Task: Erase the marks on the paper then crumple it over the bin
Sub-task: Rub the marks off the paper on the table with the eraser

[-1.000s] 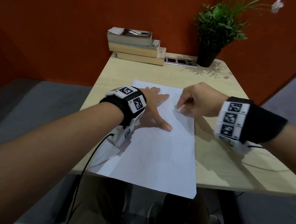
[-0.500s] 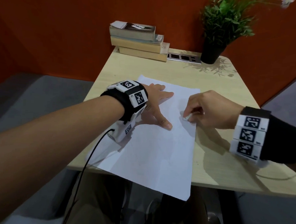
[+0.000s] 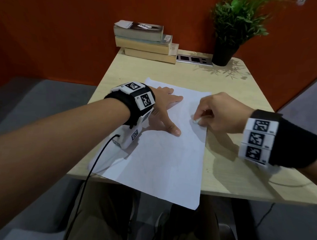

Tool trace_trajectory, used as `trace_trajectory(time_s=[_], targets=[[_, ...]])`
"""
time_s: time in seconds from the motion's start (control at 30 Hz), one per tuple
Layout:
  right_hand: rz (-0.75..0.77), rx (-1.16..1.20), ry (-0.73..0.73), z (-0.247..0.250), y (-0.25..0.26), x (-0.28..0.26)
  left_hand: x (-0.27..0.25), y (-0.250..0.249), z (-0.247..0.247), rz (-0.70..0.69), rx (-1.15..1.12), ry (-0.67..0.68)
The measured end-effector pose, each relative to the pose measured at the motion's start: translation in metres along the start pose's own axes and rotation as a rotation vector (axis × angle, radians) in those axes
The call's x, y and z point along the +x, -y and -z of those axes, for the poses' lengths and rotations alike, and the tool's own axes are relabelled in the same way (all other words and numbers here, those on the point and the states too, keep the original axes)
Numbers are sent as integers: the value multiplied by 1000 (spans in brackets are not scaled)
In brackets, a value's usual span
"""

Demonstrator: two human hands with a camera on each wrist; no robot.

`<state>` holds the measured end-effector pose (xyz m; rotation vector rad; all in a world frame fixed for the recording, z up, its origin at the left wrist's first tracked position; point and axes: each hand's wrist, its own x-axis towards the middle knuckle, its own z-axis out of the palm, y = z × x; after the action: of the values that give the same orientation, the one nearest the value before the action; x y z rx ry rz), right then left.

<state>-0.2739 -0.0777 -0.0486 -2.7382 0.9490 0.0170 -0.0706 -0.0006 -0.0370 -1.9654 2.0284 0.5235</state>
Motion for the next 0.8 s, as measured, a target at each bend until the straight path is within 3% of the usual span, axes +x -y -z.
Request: trace_trajectory(time_s=[0.23, 0.43, 0.8], targets=[[58, -10, 80, 6, 3, -27, 1, 2, -2, 10, -31, -7], [-47, -22, -81, 4, 3, 13, -3, -1, 1, 1, -7, -8], [61, 16, 69, 6, 2, -33, 0, 1, -2, -1, -11, -24]])
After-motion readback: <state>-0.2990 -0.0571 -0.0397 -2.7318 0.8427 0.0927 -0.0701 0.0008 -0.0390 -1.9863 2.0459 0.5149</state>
